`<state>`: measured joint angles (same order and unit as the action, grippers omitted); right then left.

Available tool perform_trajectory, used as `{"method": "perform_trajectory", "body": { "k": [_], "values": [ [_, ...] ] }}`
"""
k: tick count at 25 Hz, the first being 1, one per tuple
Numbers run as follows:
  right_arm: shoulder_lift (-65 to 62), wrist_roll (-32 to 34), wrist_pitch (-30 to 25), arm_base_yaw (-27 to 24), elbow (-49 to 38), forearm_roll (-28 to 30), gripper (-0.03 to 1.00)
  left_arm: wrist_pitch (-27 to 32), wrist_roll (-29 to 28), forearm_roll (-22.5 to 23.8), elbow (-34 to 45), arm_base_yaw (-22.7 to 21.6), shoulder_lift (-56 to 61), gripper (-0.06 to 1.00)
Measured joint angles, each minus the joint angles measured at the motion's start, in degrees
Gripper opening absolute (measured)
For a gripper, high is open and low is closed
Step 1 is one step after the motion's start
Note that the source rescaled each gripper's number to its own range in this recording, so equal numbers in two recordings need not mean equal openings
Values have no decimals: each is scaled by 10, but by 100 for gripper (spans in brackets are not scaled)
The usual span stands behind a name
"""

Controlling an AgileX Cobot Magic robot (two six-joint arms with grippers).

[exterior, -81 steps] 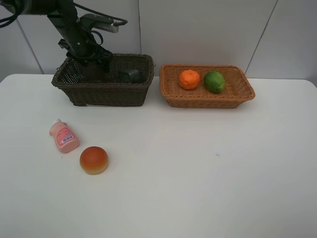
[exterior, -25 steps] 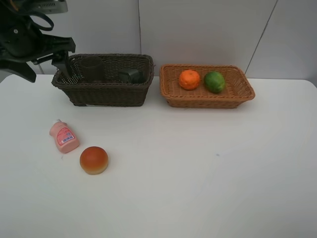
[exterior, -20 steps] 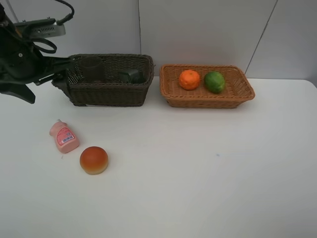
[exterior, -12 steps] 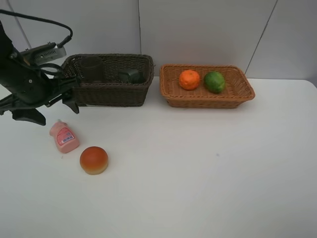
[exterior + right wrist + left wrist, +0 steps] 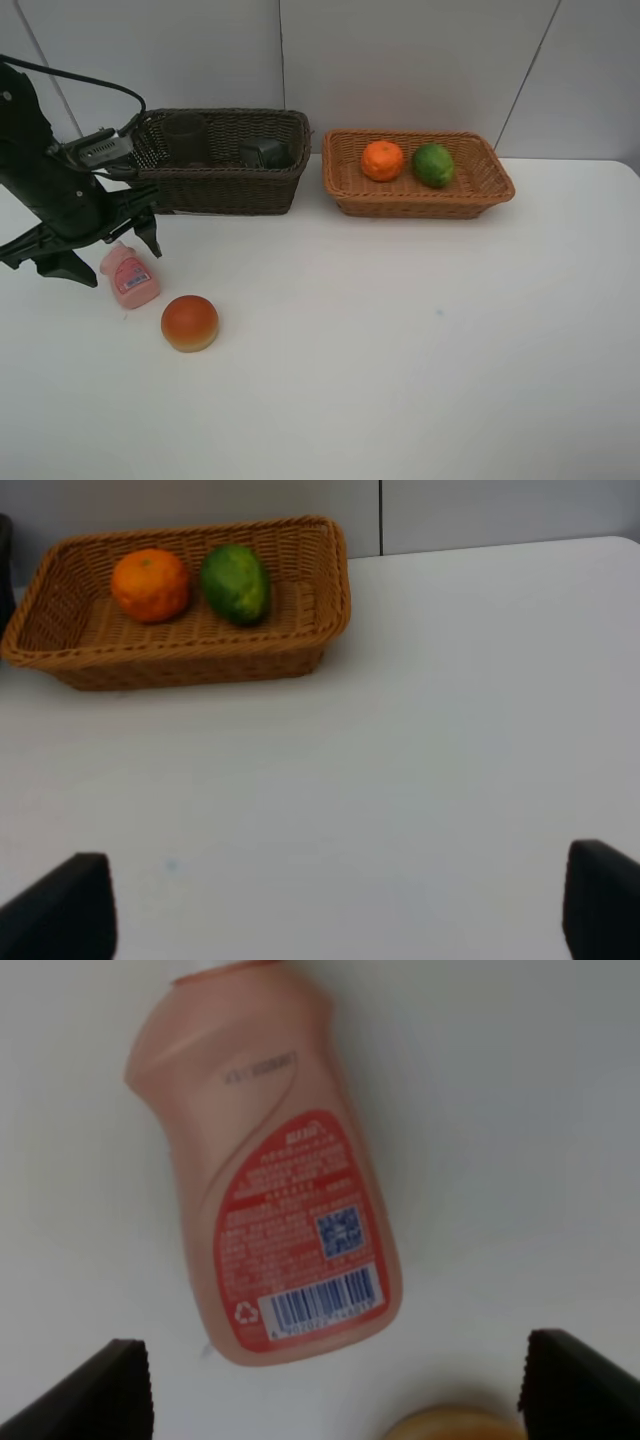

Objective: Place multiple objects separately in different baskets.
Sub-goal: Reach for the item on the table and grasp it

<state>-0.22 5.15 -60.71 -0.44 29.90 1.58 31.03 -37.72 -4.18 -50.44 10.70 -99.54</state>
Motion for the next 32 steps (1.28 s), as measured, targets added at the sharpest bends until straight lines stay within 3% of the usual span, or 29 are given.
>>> {"method": "perform_trajectory", "body": {
  "k": [13,26,32],
  "values": [
    [0,0,0,0,0,-1,96,-31,-17,33,0,-19,-39,95],
    [0,0,0,0,0,-1,96,-99,-17,37,0,-19,-67,95],
    [0,0,0,0,0,-1,96,-103,-17,37,0,-19,-88,95]
  ]
}}
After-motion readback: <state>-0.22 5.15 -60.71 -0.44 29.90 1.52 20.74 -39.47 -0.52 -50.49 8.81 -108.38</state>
